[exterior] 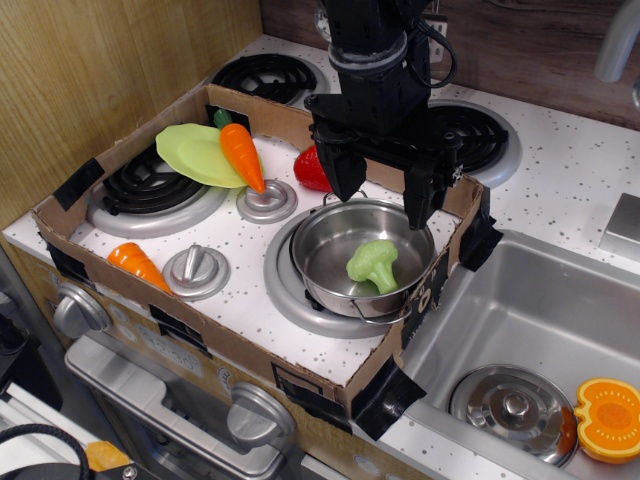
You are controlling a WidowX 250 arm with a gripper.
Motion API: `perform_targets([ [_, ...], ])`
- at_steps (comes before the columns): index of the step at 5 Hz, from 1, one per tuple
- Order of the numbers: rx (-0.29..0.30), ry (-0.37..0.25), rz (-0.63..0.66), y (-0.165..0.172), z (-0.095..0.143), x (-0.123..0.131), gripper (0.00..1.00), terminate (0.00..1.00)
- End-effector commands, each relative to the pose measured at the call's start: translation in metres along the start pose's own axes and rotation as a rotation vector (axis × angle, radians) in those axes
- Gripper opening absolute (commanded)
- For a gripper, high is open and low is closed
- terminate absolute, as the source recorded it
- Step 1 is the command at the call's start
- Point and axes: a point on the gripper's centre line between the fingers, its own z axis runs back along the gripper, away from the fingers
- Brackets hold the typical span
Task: Take carrot off plate
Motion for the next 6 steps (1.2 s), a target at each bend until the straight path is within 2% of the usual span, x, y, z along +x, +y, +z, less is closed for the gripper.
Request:
perform_targets([
  [1, 0.000, 0.000, 0.000, 0.000, 0.000, 0.000, 1.00, 0.00],
  [2, 0.000, 0.054, 0.098, 0.005, 0.015, 0.017, 1.00, 0.00],
  [3, -0.001, 0.069, 0.154, 0.013, 0.033, 0.033, 1.00, 0.00],
  [4, 0.041, 0.006, 0.232, 0.029, 0.040, 0.042, 1.00, 0.00],
  [5, 0.063, 0.070, 0.487, 0.058, 0.043, 0.049, 1.00, 0.00],
  [6, 0.146, 0.071, 0.646, 0.087, 0.038, 0.054, 1.00, 0.00],
])
